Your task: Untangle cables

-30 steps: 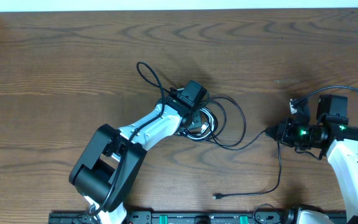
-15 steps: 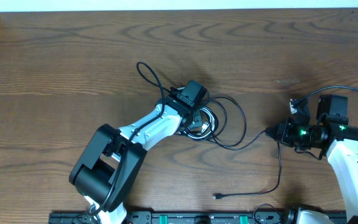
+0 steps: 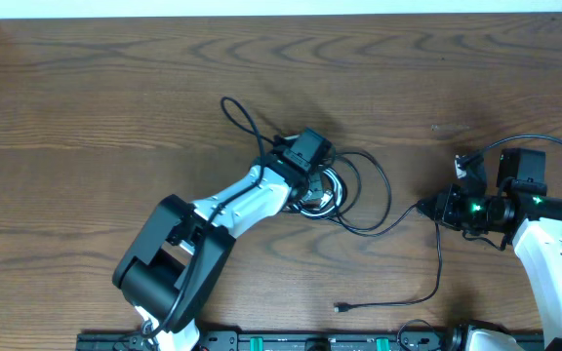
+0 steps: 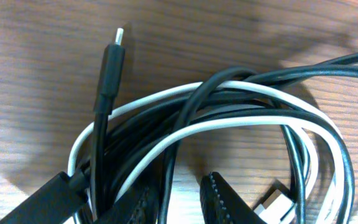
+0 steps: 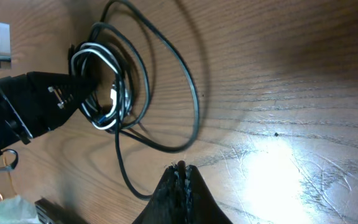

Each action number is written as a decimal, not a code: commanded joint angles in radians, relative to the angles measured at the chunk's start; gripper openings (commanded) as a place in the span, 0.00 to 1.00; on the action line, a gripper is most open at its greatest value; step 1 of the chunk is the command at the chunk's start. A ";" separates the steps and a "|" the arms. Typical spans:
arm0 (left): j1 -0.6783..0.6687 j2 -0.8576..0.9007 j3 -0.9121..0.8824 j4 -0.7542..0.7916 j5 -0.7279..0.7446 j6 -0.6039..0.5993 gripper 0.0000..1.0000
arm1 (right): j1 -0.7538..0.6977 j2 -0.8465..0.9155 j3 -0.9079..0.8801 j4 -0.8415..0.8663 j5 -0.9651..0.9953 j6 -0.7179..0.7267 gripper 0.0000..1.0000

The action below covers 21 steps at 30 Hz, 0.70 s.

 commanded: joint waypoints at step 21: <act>0.022 -0.189 -0.014 0.013 0.222 0.065 0.07 | -0.002 0.003 0.014 -0.015 -0.044 -0.019 0.11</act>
